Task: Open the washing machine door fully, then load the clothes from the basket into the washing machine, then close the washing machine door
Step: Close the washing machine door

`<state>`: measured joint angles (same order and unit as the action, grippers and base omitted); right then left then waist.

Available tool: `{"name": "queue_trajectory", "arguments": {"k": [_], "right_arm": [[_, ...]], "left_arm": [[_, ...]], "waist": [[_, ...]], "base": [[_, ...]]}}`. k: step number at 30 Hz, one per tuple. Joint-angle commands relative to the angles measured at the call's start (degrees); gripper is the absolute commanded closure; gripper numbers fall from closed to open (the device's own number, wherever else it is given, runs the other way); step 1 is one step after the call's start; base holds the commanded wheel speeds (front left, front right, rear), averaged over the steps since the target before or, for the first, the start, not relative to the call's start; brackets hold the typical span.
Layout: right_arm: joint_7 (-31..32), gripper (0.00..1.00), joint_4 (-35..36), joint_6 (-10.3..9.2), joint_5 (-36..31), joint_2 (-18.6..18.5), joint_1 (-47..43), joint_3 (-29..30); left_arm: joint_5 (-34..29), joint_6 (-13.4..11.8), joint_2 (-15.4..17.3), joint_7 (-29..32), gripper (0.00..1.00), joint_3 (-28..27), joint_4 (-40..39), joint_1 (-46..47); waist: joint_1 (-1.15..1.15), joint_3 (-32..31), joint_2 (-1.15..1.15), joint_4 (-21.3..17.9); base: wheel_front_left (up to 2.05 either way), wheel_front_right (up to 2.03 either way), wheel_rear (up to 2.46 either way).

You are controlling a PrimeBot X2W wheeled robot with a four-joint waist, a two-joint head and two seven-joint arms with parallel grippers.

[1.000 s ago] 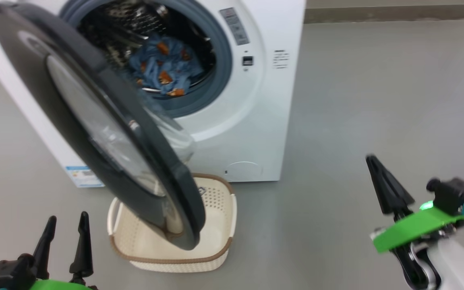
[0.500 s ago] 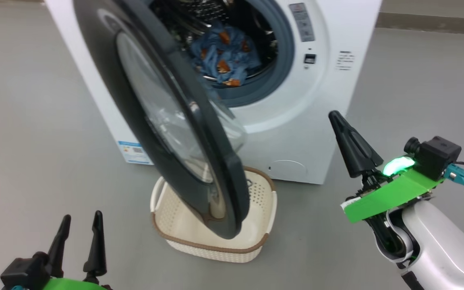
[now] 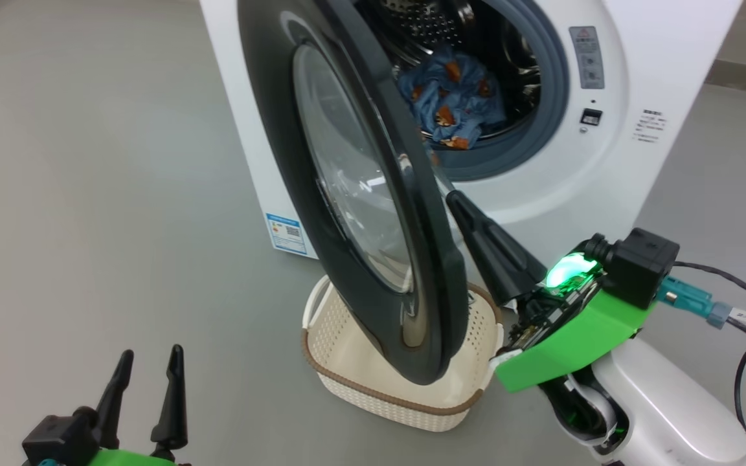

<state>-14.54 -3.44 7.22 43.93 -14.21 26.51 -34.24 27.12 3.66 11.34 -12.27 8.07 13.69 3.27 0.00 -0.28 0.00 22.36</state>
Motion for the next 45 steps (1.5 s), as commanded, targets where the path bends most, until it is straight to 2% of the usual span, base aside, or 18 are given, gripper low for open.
{"name": "queue_trajectory", "arguments": {"k": [1,7,15,25,32,45], "right_arm": [[-0.46,1.00,2.03,0.26,0.37,0.62,1.03,-0.99],[-0.46,1.00,1.99,0.26,0.28,-0.66,0.07,-5.93],[-0.46,1.00,-4.90,0.26,-2.53,-2.98,2.13,-14.55],[-0.46,1.00,-12.28,0.26,-1.09,-4.26,5.19,-17.27],[-0.46,1.00,-15.30,0.26,0.30,-7.20,7.13,-14.94],[-0.46,1.00,-20.19,0.26,2.39,-13.67,12.45,-5.60]], "left_arm": [[0.60,0.16,0.76,-0.07,0.00,-1.59,-0.86,2.50],[1.00,0.09,1.12,-0.14,0.00,-1.68,-0.56,1.98],[1.44,-0.01,1.16,-0.22,0.00,-1.45,-0.81,1.97],[1.90,-0.08,0.73,-0.66,0.00,-1.20,-0.77,2.54],[1.95,-0.12,0.46,-1.09,0.00,-0.98,-0.67,3.13],[1.62,0.38,-1.11,-1.88,0.00,0.50,-0.57,6.63]], "waist": [[0.00,-0.88,0.00,1.69],[0.00,-1.50,0.00,2.75],[0.00,-1.32,0.00,3.09],[0.00,0.94,0.00,3.86],[0.00,3.48,0.00,3.92],[0.00,12.85,0.00,3.58]], "base": [[0.00,0.00,0.00],[0.00,0.00,0.00],[0.00,0.00,0.00],[0.00,0.00,0.00],[0.00,0.00,0.00],[0.00,0.00,0.00]]}}
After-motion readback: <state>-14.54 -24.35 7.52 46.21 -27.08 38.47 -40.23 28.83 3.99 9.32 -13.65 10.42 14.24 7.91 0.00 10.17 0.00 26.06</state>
